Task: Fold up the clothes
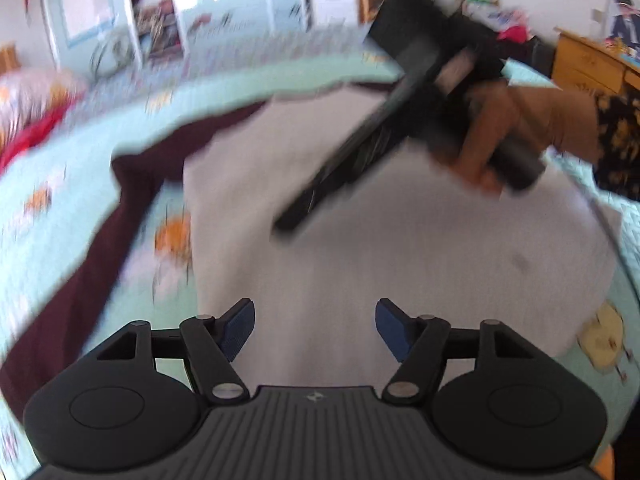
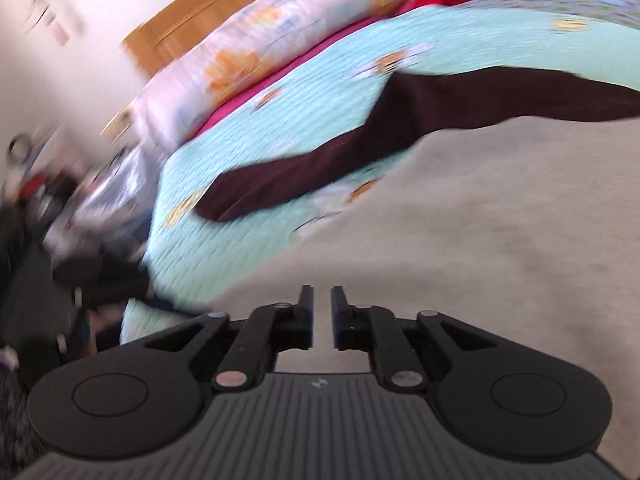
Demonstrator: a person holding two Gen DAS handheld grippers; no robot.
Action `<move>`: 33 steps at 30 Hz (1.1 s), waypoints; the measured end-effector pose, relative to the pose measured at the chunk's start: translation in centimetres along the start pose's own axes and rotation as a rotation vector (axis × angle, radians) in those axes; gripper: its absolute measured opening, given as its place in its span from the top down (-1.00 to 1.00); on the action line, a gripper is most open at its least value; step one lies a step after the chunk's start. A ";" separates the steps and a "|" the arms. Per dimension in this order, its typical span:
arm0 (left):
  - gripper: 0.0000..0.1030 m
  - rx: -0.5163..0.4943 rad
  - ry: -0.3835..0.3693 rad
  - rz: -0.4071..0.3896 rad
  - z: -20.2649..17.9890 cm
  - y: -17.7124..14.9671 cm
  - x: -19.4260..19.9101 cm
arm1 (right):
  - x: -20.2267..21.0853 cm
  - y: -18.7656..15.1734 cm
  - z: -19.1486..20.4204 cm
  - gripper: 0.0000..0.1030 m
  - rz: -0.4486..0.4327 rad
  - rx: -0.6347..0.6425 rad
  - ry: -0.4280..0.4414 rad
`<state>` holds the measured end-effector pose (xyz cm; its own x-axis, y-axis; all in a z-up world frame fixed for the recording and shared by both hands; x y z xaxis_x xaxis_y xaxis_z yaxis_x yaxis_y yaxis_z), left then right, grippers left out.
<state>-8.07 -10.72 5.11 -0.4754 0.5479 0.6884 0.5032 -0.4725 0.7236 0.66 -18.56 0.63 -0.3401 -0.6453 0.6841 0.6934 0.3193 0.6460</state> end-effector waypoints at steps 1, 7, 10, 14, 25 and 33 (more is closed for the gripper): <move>-0.38 -0.012 0.017 0.008 0.4 0.4 -1.0 | -0.5 0.2 -0.1 0.66 0.005 0.001 -0.024; -0.40 0.116 0.010 0.110 4.6 -1.7 -3.8 | -4.3 3.7 -5.2 0.70 -0.082 -0.114 -0.220; -0.38 0.067 0.018 0.122 4.1 -1.8 -3.0 | -2.6 4.0 -6.4 0.66 -0.175 -0.232 -0.158; -0.34 0.079 -0.031 0.030 4.3 0.7 -1.5 | 2.8 1.9 -7.7 0.62 -0.227 -0.310 -0.140; -0.34 0.040 -0.243 -0.027 5.1 12.3 -10.8 | 16.6 -9.4 -15.1 0.55 -0.133 -0.398 -0.466; -0.48 0.026 -0.065 0.119 10.0 16.2 -21.8 | 15.2 -6.0 -24.5 0.97 -0.180 -0.283 -0.789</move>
<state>17.67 -23.48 1.32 -0.3641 0.5327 0.7640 0.5720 -0.5195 0.6348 6.90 -47.28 -1.08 -0.7299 0.0357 0.6826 0.6831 0.0049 0.7303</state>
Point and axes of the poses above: each gripper's, at about its wrist camera, not at the fingertips, and x roughly against the way its jaws point, z to its left, y to its top, the point moved 4 cm from there along -x, roughly the way its jaws point, and after that the axes turned 13 degrees about -y, right-handed, at the moved point
